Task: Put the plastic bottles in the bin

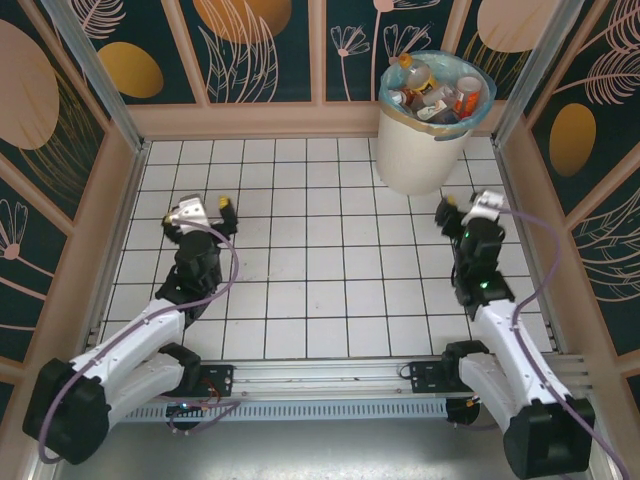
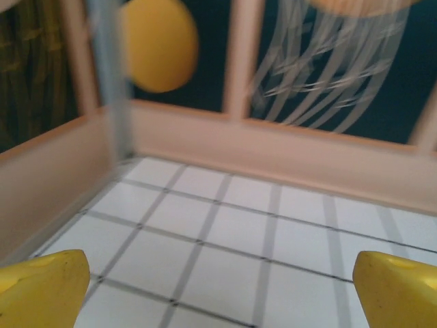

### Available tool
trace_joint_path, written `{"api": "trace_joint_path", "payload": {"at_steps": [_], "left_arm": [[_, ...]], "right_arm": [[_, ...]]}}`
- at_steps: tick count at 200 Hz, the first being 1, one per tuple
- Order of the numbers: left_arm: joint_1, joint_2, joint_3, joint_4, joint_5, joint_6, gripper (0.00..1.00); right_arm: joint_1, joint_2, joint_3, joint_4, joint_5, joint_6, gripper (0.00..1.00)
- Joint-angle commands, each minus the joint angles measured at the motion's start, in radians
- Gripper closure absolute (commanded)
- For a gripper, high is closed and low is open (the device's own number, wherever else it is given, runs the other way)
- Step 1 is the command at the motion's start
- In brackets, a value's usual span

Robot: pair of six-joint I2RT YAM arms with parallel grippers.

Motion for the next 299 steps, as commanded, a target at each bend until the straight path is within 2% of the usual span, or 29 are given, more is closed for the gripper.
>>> {"api": "trace_joint_path", "payload": {"at_steps": [1,19,34,44,51,61,70,83,97,111,121,136,142,146,150,160,169,194,224,299], "left_arm": [[0.108,0.028,-0.110,0.192,-0.081,-0.002,0.02],[0.193,0.083,-0.181,0.237,-0.066,-0.029,0.02],[0.244,0.151,-0.232,0.323,0.019,-0.008,0.02],[0.267,0.202,-0.246,0.410,0.086,0.023,0.02],[0.272,0.217,-0.235,0.419,0.178,0.061,0.02],[0.280,0.254,-0.265,0.568,0.299,0.124,0.01],[0.290,0.287,-0.282,0.656,0.397,0.160,0.01],[0.302,0.322,-0.275,0.689,0.459,0.189,0.01],[0.316,0.352,-0.255,0.698,0.463,0.205,0.01],[0.341,0.376,-0.251,0.720,0.509,0.180,0.02],[0.362,0.450,-0.275,0.836,0.577,0.172,0.01],[0.366,0.611,-0.270,1.033,0.532,0.164,0.01],[0.368,0.582,-0.235,0.906,0.498,0.139,0.01],[0.373,0.548,-0.199,0.778,0.475,0.123,0.01],[0.379,0.545,-0.172,0.726,0.461,0.107,0.01],[0.400,0.583,-0.178,0.799,0.457,0.084,0.01],[0.402,0.563,-0.175,0.759,0.409,0.059,0.01],[0.403,0.568,-0.182,0.778,0.402,0.062,0.01],[0.402,0.565,-0.179,0.769,0.403,0.062,0.01],[0.402,0.565,-0.180,0.773,0.404,0.062,0.01]], "right_arm": [[-0.004,0.072,-0.245,0.538,0.006,-0.133,0.26],[-0.007,0.208,-0.325,0.751,-0.001,-0.106,0.25],[-0.011,0.363,-0.329,0.875,-0.045,-0.132,0.23],[0.000,0.428,-0.293,0.879,-0.039,-0.154,0.21],[-0.011,0.469,-0.272,0.898,-0.108,-0.178,0.21],[-0.035,0.540,-0.266,1.009,-0.224,-0.195,0.22],[-0.045,0.595,-0.262,1.056,-0.261,-0.218,0.22],[-0.105,0.681,-0.297,1.214,-0.221,-0.127,0.22],[-0.203,0.780,-0.385,1.470,-0.242,-0.017,0.23],[-0.228,0.739,-0.390,1.405,-0.211,0.034,0.20],[-0.224,0.761,-0.384,1.432,-0.202,0.026,0.18],[-0.207,0.743,-0.356,1.361,-0.176,0.016,0.15],[-0.195,0.743,-0.342,1.332,-0.157,0.008,0.10],[-0.190,0.740,-0.334,1.314,-0.146,0.006,0.02],[-0.184,0.736,-0.326,1.296,-0.135,0.003,0.01],[-0.171,0.737,-0.307,1.263,-0.114,-0.007,0.01],[-0.169,0.732,-0.284,1.215,-0.122,-0.014,0.01],[-0.150,0.736,-0.203,1.068,-0.159,-0.051,0.01],[-0.148,0.738,-0.195,1.058,-0.227,-0.077,0.01],[-0.150,0.738,-0.193,1.053,-0.227,-0.075,0.01]]}}
